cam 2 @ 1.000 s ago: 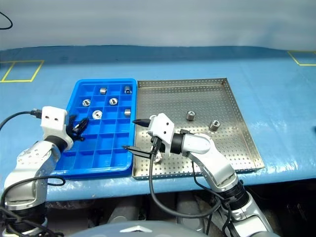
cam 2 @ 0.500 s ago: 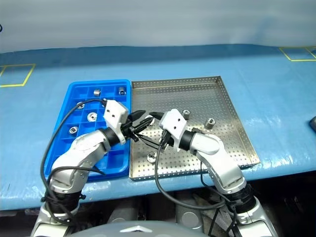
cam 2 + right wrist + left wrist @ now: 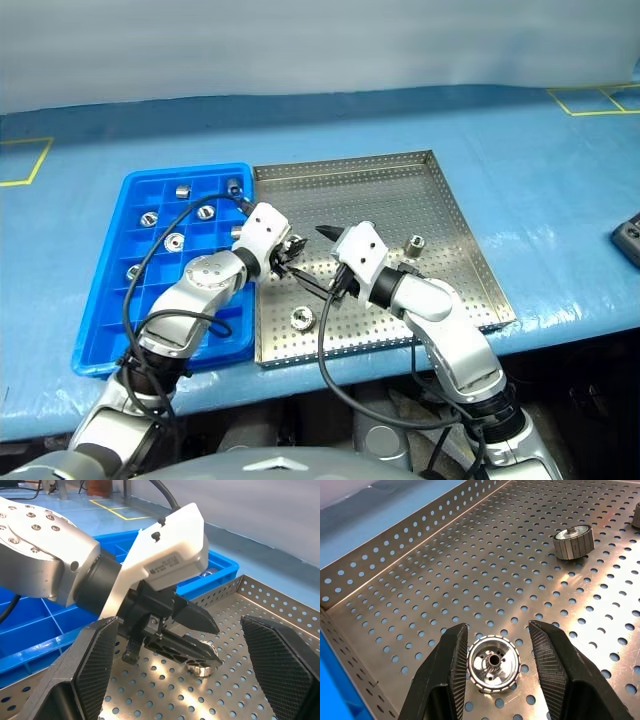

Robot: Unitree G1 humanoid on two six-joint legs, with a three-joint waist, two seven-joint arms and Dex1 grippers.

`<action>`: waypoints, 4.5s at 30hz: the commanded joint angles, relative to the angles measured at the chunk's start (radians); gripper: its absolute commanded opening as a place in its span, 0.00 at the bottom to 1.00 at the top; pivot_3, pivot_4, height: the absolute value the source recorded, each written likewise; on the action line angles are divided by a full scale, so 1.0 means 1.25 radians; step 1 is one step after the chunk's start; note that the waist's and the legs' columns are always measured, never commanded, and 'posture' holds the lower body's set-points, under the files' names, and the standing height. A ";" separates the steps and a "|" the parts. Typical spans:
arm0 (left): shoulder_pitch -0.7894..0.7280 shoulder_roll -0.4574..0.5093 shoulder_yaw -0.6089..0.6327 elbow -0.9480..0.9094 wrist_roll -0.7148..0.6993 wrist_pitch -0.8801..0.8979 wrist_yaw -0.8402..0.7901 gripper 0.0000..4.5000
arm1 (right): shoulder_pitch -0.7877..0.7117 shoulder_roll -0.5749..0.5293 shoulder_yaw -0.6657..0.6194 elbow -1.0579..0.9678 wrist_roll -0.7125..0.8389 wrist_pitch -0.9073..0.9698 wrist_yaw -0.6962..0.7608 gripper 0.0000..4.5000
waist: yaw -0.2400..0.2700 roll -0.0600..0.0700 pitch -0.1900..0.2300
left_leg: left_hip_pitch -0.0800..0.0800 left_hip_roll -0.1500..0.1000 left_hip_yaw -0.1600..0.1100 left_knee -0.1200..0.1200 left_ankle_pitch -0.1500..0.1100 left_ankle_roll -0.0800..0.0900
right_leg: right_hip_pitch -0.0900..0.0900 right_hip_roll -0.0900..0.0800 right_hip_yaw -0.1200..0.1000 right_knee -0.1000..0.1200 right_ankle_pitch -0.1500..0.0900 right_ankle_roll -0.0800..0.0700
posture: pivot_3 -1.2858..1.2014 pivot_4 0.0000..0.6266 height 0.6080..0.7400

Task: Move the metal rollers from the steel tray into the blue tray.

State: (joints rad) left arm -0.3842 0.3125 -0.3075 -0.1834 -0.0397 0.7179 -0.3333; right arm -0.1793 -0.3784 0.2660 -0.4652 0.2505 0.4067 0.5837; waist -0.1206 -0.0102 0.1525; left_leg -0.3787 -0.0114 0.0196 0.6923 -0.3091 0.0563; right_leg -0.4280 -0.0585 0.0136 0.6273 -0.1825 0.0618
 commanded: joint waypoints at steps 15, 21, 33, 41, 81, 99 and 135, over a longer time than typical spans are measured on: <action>-0.064 -0.024 -0.054 0.118 0.105 0.048 0.001 0.47 | -0.006 0.014 -0.021 -0.024 0.001 -0.007 -0.025 0.92 | -0.005 0.000 0.000 | 0.000 0.000 0.000 0.000 0.000 0.000 | 0.000 0.000 0.000 0.000 0.000 0.000 | 0.42 0.24 1.00; -0.061 -0.030 -0.046 0.142 0.110 0.060 0.006 0.34 | -0.007 0.015 -0.024 -0.023 -0.001 -0.005 -0.029 0.92 | -0.006 0.001 -0.001 | 0.000 0.000 0.000 0.000 0.000 0.000 | 0.000 0.000 0.001 0.001 0.000 0.000 | 0.42 0.24 1.00; -0.041 -0.029 -0.026 0.126 0.109 0.047 0.010 0.20 | -0.011 0.017 -0.024 -0.020 -0.002 -0.003 -0.037 0.92 | -0.012 0.003 -0.002 | 0.001 0.000 0.000 0.001 0.000 0.000 | 0.000 -0.001 0.001 0.001 0.000 0.001 | 0.42 0.24 1.00; 0.010 -0.078 0.188 -0.101 -0.088 0.040 -0.042 0.20 | -0.006 0.016 -0.026 -0.023 -0.004 -0.002 -0.040 0.92 | -0.010 0.003 -0.002 | -0.001 0.001 0.000 0.001 0.000 0.000 | -0.002 -0.003 0.001 0.001 0.001 0.001 | 0.42 0.24 1.00; 0.621 0.141 0.623 -0.650 -0.096 0.286 -0.033 0.20 | -0.090 0.047 0.022 0.079 0.003 -0.016 0.088 0.92 | 0.088 -0.002 -0.001 | 0.001 0.001 -0.002 -0.001 0.002 -0.005 | 0.000 -0.002 -0.002 0.001 -0.004 -0.007 | 0.52 0.24 1.00; 0.594 0.146 0.612 -0.614 -0.103 0.283 -0.022 0.54 | -0.088 0.042 0.014 0.072 -0.003 -0.019 0.077 0.92 | 0.085 -0.002 -0.001 | 0.001 0.001 -0.002 -0.001 0.002 -0.005 | 0.000 -0.002 -0.002 0.000 -0.004 -0.008 | 0.51 0.24 1.00; 0.207 0.139 0.060 -0.254 -0.246 0.080 -0.232 0.54 | 0.076 -0.072 -0.148 -0.079 -0.052 0.016 -0.059 0.92 | -0.039 -0.002 -0.002 | 0.000 0.001 0.001 -0.001 0.000 0.000 | 0.000 0.001 0.001 0.000 -0.003 -0.005 | 0.39 0.24 1.00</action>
State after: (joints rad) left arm -0.1304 0.4811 -0.2219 -0.4860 -0.3540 0.8345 -0.6296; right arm -0.0871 -0.4627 0.0994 -0.5220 0.1841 0.4258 0.5174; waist -0.1696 -0.0126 0.1505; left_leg -0.3781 -0.0098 0.0208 0.6917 -0.3089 0.0558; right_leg -0.4281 -0.0571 0.0149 0.6275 -0.1863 0.0550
